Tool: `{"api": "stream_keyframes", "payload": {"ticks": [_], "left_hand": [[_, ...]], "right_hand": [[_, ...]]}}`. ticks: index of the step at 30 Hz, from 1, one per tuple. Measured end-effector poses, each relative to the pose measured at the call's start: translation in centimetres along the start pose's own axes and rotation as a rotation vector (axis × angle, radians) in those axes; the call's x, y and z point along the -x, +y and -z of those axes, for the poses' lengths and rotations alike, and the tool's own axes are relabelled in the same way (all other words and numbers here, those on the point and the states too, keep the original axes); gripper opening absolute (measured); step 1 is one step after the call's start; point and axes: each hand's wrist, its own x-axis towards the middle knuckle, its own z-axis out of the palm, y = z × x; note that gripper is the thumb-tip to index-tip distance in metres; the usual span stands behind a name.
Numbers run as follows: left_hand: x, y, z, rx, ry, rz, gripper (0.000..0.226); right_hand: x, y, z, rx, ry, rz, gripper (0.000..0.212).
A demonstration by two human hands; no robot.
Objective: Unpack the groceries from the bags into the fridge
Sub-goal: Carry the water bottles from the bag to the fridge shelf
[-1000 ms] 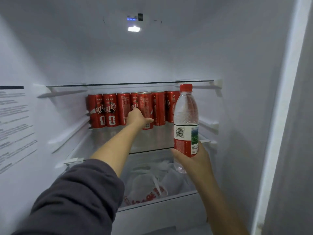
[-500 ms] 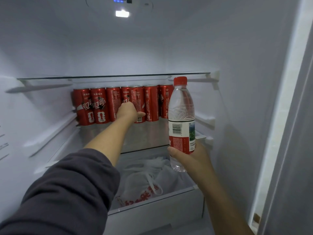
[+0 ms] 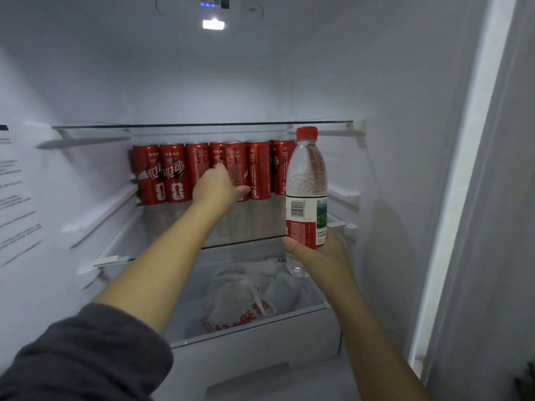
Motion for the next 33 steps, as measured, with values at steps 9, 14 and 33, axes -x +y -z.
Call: {"api": "stream_keyframes", "payload": {"ticks": [9, 14, 33], "left_hand": [[10.2, 0.9, 6.8, 0.720, 0.047, -0.289, 0.040], [13.3, 0.6, 8.0, 0.627, 0.125, -0.314, 0.029], [19.7, -11.1, -0.2, 0.511, -0.249, 0.098, 0.017]], "right_hand": [[2.9, 1.0, -0.8, 0.108, -0.051, 0.063, 0.051], [3.9, 1.3, -1.9, 0.187, -0.186, 0.121, 0.049], [3.4, 9.8, -5.0, 0.682, -0.028, 0.246, 0.062]]}}
